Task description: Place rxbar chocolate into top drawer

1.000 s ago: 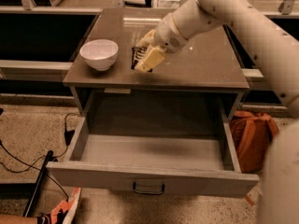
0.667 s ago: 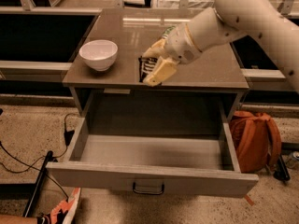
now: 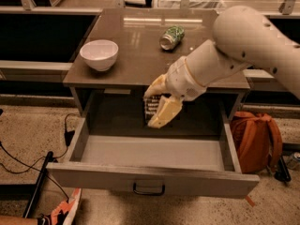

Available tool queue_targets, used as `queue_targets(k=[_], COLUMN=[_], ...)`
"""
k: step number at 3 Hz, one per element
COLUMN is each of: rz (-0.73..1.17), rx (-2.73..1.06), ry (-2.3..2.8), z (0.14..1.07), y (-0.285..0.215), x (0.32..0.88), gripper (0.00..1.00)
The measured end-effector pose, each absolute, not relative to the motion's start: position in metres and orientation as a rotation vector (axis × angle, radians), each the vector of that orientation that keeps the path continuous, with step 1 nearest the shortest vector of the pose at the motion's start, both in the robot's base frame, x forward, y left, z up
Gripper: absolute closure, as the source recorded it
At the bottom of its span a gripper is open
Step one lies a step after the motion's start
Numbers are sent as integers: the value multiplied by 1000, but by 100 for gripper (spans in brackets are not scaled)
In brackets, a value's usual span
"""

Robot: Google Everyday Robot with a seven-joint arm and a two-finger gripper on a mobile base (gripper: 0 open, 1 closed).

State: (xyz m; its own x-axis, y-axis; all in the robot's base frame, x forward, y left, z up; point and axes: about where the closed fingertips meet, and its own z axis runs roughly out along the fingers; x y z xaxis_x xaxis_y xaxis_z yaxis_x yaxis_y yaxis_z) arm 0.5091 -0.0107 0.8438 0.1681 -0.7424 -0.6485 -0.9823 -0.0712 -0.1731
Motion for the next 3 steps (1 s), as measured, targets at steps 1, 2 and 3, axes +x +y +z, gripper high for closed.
queue_targets(k=[1,2,3], rz=[557,574,625], rx=[-1896,-1837,-1759], ry=[1645,1616,1630], z=[829,810,725], y=[-9,-7,-18], x=[498,506,504], gripper=[100,100,100])
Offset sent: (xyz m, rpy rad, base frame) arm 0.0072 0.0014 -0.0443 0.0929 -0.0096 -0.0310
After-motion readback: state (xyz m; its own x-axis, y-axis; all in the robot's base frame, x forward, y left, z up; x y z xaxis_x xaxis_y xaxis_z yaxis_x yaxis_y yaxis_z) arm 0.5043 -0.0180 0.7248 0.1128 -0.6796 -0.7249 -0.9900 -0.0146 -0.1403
